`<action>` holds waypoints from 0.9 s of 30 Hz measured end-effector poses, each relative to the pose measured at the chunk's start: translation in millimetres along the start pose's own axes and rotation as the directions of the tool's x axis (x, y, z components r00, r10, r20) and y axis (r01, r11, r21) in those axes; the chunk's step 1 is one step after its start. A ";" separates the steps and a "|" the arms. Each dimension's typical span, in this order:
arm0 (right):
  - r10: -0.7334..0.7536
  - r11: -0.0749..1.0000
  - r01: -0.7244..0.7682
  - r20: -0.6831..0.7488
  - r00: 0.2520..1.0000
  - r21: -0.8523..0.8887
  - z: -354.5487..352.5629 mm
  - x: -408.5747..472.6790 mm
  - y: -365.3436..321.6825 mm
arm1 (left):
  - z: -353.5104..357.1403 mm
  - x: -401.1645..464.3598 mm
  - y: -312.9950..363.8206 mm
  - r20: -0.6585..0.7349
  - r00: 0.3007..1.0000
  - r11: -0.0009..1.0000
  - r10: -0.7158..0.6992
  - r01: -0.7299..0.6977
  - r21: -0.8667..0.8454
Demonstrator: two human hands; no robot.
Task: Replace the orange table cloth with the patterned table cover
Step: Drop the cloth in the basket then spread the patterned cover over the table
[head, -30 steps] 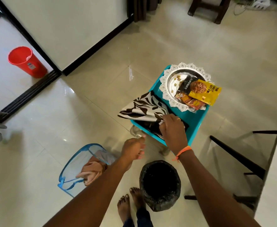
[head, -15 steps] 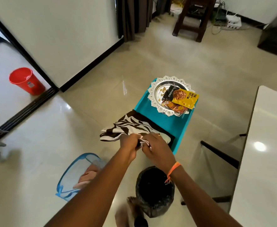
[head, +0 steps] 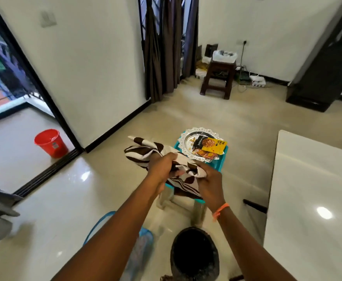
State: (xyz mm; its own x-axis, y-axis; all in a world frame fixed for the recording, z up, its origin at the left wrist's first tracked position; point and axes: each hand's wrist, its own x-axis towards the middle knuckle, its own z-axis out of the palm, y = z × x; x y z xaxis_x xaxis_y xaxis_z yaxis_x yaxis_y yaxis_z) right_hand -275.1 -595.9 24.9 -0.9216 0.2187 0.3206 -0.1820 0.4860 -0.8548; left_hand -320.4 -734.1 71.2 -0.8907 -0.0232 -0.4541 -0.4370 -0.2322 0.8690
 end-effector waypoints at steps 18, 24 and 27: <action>0.104 0.734 -0.192 0.172 0.980 0.651 -273.8 -147.4 -103.0 | 45.0 -191.4 -98.8 0.575 0.817 0.974 0.041 -0.161 0.160; 0.315 0.772 -0.252 -0.007 0.949 0.584 -396.4 -192.0 -57.6 | 148.1 -256.1 -120.7 0.628 0.771 0.984 0.108 -0.171 0.040; 0.443 0.825 -0.365 -0.093 0.892 0.430 -462.3 -213.9 -34.2 | 203.2 -288.9 -120.2 0.636 0.731 0.937 0.245 -0.347 0.039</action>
State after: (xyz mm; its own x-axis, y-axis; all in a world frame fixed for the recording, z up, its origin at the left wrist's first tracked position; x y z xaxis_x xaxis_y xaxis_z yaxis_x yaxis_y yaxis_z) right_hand 86.7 -268.1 174.3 -0.8708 0.4886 -0.0548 0.0388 -0.0429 -0.9983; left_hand -36.1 -501.9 137.8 -0.8384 0.5450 0.0058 -0.1048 -0.1716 0.9796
